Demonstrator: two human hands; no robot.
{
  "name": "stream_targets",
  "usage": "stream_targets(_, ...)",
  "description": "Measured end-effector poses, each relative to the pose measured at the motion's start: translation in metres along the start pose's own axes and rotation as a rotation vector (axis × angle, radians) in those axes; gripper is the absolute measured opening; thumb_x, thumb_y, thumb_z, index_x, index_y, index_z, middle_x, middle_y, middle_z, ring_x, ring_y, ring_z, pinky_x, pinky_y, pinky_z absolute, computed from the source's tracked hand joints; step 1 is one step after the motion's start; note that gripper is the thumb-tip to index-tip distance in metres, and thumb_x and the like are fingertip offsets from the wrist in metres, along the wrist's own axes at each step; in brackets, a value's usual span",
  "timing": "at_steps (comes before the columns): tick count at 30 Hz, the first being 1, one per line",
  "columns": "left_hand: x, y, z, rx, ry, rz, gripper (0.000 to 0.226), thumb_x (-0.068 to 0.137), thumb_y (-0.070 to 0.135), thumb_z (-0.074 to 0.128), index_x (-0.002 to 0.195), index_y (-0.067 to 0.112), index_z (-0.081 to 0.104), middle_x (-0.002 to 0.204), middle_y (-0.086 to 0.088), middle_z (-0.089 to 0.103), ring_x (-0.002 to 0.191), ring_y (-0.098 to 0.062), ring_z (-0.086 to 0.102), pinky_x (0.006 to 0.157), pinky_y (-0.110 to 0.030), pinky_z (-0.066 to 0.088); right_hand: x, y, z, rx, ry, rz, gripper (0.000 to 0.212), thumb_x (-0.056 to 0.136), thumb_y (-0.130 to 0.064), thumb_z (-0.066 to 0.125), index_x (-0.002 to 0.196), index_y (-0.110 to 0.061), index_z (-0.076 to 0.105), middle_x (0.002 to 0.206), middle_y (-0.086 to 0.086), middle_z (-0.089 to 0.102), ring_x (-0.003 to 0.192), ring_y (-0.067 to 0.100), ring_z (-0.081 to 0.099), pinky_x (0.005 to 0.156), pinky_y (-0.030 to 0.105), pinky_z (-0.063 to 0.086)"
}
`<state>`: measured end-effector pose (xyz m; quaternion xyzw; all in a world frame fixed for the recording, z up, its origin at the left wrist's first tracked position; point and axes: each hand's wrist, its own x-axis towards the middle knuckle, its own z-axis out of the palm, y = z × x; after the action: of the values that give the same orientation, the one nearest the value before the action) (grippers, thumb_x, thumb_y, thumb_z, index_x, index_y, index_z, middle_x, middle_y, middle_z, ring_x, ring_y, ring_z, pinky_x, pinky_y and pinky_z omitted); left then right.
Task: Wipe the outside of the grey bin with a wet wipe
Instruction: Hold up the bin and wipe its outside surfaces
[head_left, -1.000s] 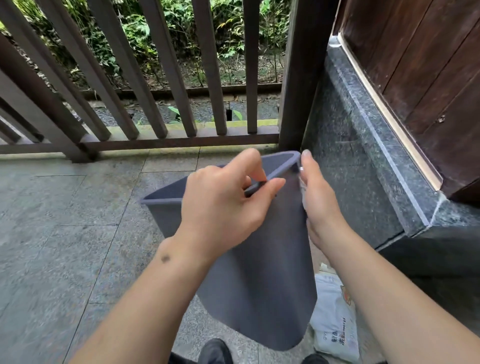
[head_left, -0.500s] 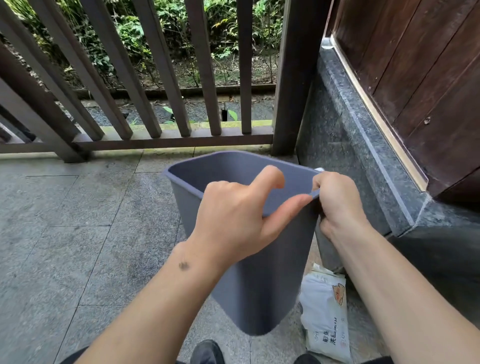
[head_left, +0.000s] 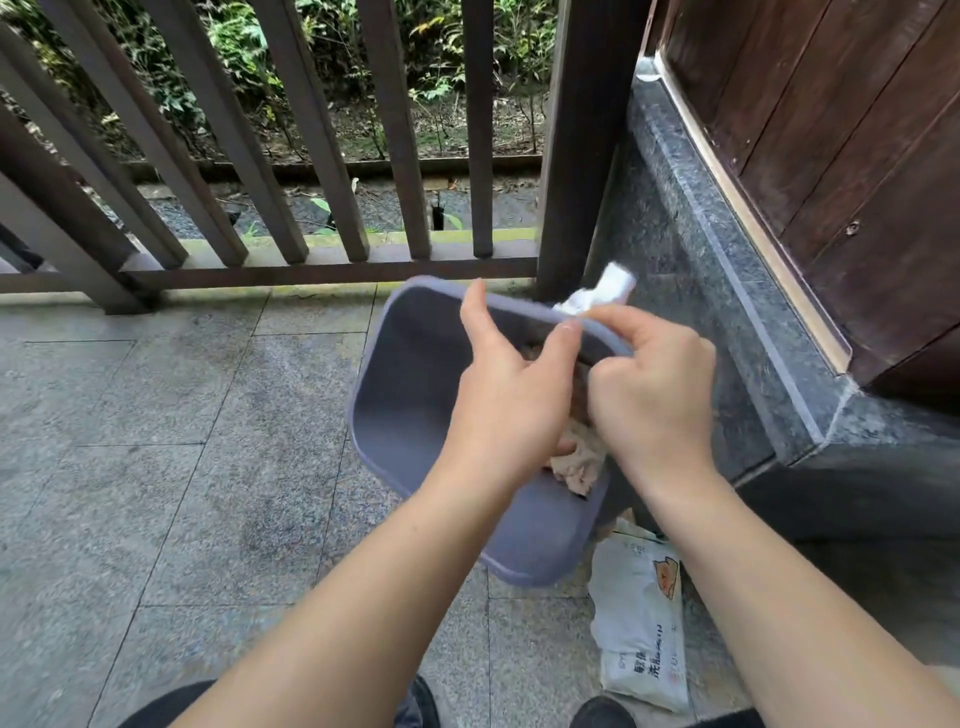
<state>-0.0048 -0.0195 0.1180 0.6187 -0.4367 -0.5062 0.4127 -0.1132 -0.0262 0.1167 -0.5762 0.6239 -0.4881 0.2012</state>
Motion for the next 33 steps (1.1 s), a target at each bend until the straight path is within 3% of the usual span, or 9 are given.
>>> stream_targets(2,0.006,-0.003,-0.001,0.006,0.042,-0.036,0.083,0.082,0.060,0.062,0.145,0.066,0.007,0.094,0.001,0.071,0.079,-0.024,0.075,0.058,-0.040,0.064,-0.009,0.002,0.009,-0.054,-0.126,-0.020,0.037,0.071,0.002,0.050,0.089,-0.014,0.078,0.071,0.002,0.075,0.071,0.021,0.067,0.066,0.034,0.053)
stream_targets(5,0.014,-0.016,-0.002,0.043,0.067,-0.135,0.090,0.088,0.059,0.059,0.154,0.052,-0.002,0.096,0.003,0.067,0.087,-0.019,0.071,0.071,-0.039,0.063,-0.023,0.007,0.023,-0.075,-0.258,0.012,0.038,0.067,-0.006,0.043,0.086,-0.011,0.076,0.072,0.010,0.074,0.073,0.034,0.066,0.065,0.044,0.053)
stream_targets(11,0.024,-0.033,-0.011,-0.105,0.225,-0.351,0.085,0.095,0.045,0.058,0.157,0.037,0.001,0.114,-0.013,0.067,0.101,-0.036,0.068,0.096,-0.054,0.054,-0.042,0.000,0.037,0.017,-0.330,0.114,0.052,0.057,-0.006,0.042,0.090,-0.021,0.079,0.075,-0.005,0.077,0.076,0.015,0.069,0.065,0.032,0.054)
stream_targets(18,0.024,-0.033,-0.045,-0.159,0.367,-0.285,0.066,0.105,0.032,0.048,0.161,0.030,0.014,0.130,-0.012,0.059,0.107,-0.030,0.059,0.103,-0.040,0.045,-0.069,-0.015,0.059,0.042,-0.434,-0.015,0.050,0.067,-0.007,0.046,0.107,-0.026,0.070,0.092,-0.006,0.076,0.090,0.018,0.068,0.079,0.033,0.052)
stream_targets(22,0.022,-0.027,-0.060,-0.185,0.397,-0.241,0.060,0.106,0.027,0.050,0.159,0.030,0.024,0.113,0.003,0.055,0.075,-0.003,0.053,0.052,-0.009,0.041,-0.072,-0.024,0.061,0.088,-0.497,-0.164,0.031,0.083,-0.016,0.041,0.101,-0.017,0.065,0.096,-0.003,0.070,0.094,0.019,0.064,0.081,0.040,0.051)
stream_targets(24,0.023,-0.023,-0.064,-0.235,0.413,-0.227,0.056,0.106,0.025,0.053,0.157,0.030,0.030,0.116,0.004,0.052,0.074,0.001,0.053,0.042,-0.007,0.041,-0.077,-0.028,0.062,0.084,-0.510,-0.229,0.028,0.088,-0.018,0.037,0.099,-0.011,0.062,0.097,0.003,0.066,0.095,0.022,0.060,0.083,0.042,0.049)
stream_targets(28,0.023,-0.012,-0.068,-0.372,0.420,-0.197,0.054,0.105,0.012,0.049,0.152,0.038,0.040,0.118,0.002,0.061,0.080,-0.012,0.063,0.070,-0.025,0.053,-0.083,-0.030,0.060,0.089,-0.493,-0.341,0.046,0.095,-0.011,0.039,0.138,-0.002,0.053,0.140,0.008,0.057,0.137,0.020,0.046,0.114,0.037,0.036)
stream_targets(31,0.024,-0.004,-0.065,-0.426,0.448,-0.173,0.049,0.106,0.010,0.046,0.148,0.036,0.044,0.133,-0.007,0.060,0.091,-0.017,0.063,0.085,-0.034,0.055,-0.080,-0.024,0.051,0.048,-0.431,-0.399,0.054,0.094,-0.013,0.037,0.148,-0.006,0.045,0.150,0.007,0.050,0.145,0.018,0.038,0.121,0.032,0.027)
stream_targets(33,0.023,-0.001,-0.066,-0.430,0.470,-0.159,0.049,0.105,0.009,0.047,0.147,0.034,0.046,0.116,-0.005,0.065,0.087,-0.019,0.062,0.083,-0.035,0.055,-0.073,-0.014,0.043,0.015,-0.419,-0.381,0.055,0.095,-0.009,0.037,0.149,-0.008,0.045,0.150,0.005,0.050,0.144,0.019,0.038,0.121,0.029,0.026)
